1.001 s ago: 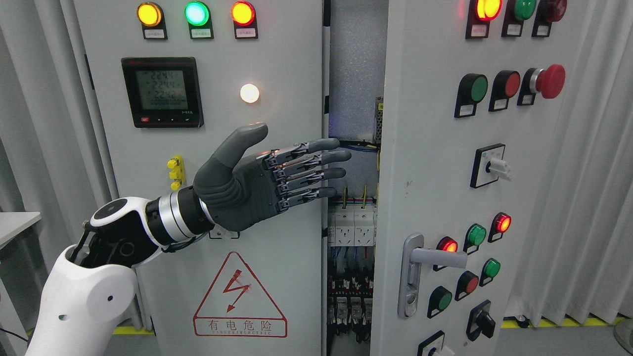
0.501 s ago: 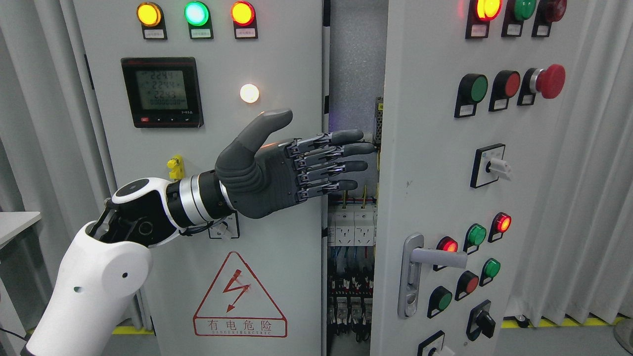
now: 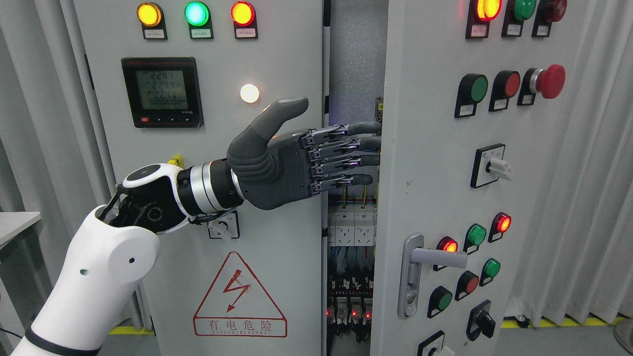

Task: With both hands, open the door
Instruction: 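Reach the left hand into the gap between the two cabinet doors, then push the ajar door's inner edge outward with the left hand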

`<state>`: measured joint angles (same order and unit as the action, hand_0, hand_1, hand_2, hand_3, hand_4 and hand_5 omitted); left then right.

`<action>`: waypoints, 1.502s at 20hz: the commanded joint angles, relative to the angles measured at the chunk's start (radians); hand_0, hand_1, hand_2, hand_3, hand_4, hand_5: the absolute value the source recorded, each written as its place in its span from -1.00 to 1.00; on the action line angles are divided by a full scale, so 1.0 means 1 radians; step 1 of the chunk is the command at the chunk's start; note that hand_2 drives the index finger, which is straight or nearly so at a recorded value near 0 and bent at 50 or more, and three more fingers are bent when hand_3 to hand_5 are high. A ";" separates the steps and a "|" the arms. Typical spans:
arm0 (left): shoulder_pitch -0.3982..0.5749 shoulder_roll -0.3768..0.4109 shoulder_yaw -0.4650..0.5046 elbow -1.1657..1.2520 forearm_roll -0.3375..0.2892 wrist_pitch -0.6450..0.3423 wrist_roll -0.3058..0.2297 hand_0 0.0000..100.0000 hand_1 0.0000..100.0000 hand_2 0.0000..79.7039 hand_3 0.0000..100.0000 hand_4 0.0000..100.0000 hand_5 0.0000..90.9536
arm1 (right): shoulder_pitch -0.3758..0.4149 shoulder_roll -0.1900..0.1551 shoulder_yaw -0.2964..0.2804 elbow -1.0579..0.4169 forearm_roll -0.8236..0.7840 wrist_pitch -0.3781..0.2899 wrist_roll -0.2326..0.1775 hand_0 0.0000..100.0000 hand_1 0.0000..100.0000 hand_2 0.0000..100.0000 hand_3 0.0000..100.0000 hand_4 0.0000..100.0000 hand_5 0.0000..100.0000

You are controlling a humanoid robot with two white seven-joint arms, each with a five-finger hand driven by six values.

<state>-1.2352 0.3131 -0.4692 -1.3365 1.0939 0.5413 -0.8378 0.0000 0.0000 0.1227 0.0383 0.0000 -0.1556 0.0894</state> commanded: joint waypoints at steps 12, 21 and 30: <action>-0.141 -0.022 -0.259 0.037 0.122 -0.100 0.000 -0.41 -1.00 -0.93 -0.95 -0.93 -1.00 | -0.031 0.000 0.000 0.000 -0.006 0.001 0.000 -0.56 -1.00 -1.00 -1.00 -1.00 -1.00; -0.150 -0.083 -0.296 0.062 0.135 -0.104 0.029 -0.41 -1.00 -0.93 -0.95 -0.93 -1.00 | -0.031 0.000 0.000 0.000 -0.006 0.001 0.000 -0.56 -1.00 -1.00 -1.00 -1.00 -1.00; -0.162 -0.135 -0.316 0.059 0.136 -0.132 0.068 -0.41 -1.00 -0.93 -0.95 -0.93 -1.00 | -0.031 0.000 0.000 0.000 -0.006 -0.001 0.000 -0.56 -1.00 -1.00 -1.00 -1.00 -1.00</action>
<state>-1.3905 0.2343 -0.7350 -1.2854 1.2282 0.4110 -0.7735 0.0000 0.0000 0.1227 0.0383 0.0000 -0.1555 0.0894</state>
